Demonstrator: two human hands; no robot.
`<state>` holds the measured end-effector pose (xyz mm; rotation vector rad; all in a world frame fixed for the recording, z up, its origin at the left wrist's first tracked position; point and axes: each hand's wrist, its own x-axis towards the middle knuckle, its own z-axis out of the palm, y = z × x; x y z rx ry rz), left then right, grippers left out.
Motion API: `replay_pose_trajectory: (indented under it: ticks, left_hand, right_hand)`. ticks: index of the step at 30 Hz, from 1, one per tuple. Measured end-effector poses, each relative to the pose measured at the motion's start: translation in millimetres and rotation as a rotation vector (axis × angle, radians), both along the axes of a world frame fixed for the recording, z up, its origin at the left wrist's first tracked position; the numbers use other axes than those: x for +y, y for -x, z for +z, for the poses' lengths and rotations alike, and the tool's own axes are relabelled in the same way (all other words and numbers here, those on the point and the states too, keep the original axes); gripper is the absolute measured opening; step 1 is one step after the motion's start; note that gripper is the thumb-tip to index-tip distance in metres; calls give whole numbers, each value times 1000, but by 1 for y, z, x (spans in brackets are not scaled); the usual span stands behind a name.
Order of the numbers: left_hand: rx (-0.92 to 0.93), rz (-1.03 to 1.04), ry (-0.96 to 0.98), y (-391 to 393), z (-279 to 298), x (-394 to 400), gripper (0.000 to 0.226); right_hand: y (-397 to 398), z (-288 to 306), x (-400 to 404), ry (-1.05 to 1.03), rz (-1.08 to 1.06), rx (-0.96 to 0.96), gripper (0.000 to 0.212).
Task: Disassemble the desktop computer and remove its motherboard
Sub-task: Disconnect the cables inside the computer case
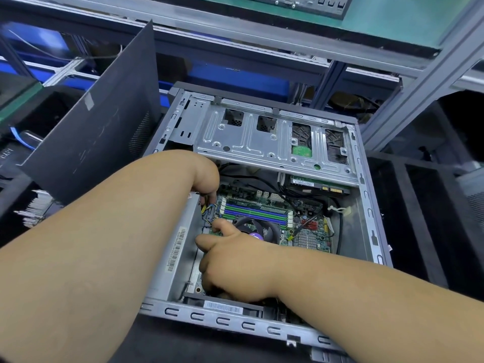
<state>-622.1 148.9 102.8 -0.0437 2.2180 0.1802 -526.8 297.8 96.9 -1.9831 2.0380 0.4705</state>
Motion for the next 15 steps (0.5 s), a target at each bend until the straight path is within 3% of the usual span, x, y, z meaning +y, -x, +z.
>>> replay_pose_trajectory:
  ticks: [15]
  left_hand:
    - [-18,57,-24,0,0,-1,31]
  right_hand:
    - [1,-3,-1,75,-32,-89,19]
